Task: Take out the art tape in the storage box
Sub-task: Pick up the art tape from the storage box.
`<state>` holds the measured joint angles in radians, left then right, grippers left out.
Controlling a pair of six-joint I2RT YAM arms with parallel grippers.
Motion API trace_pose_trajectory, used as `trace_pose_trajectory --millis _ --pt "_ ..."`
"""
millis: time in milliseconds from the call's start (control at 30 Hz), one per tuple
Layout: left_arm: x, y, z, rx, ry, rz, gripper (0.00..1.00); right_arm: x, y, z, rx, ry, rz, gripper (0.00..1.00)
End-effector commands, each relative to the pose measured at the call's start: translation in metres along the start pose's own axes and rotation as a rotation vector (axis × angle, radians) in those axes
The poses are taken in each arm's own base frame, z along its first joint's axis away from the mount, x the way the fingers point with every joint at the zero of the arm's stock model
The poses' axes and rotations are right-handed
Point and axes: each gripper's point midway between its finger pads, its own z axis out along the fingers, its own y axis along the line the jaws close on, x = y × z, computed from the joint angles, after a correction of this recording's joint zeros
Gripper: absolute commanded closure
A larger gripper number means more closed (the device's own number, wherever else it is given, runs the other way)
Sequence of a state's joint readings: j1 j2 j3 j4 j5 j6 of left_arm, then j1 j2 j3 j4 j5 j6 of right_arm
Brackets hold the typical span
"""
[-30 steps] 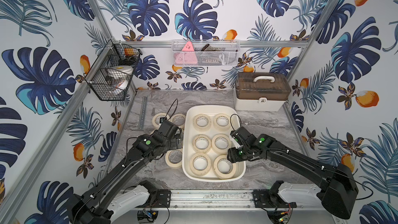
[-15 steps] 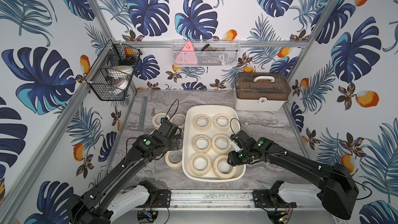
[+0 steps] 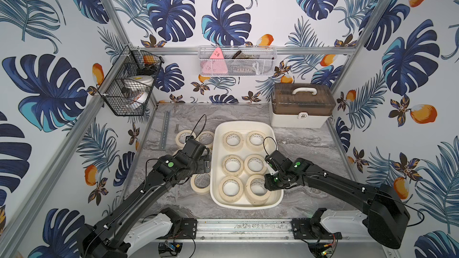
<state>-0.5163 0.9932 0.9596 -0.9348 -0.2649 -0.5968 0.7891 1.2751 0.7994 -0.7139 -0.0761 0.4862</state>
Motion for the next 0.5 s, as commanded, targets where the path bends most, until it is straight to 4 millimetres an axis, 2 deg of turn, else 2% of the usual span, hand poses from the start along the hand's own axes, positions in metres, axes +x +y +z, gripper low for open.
trace_pose_trajectory --millis 0,67,233,467 --pt "-0.001 0.000 -0.001 0.003 -0.006 0.019 0.01 -0.007 -0.003 -0.004 0.036 -0.021 0.007 0.85" --pt "-0.002 0.000 -0.001 0.002 -0.011 0.020 0.01 -0.011 -0.003 -0.009 0.060 -0.030 0.006 0.90" --pt "-0.001 0.000 -0.001 0.006 -0.015 0.015 0.01 -0.025 0.001 -0.027 0.129 -0.061 -0.007 0.93" --pt "-0.004 -0.004 -0.010 0.041 -0.028 0.025 0.01 -0.047 0.021 -0.042 0.123 -0.112 0.007 0.94"
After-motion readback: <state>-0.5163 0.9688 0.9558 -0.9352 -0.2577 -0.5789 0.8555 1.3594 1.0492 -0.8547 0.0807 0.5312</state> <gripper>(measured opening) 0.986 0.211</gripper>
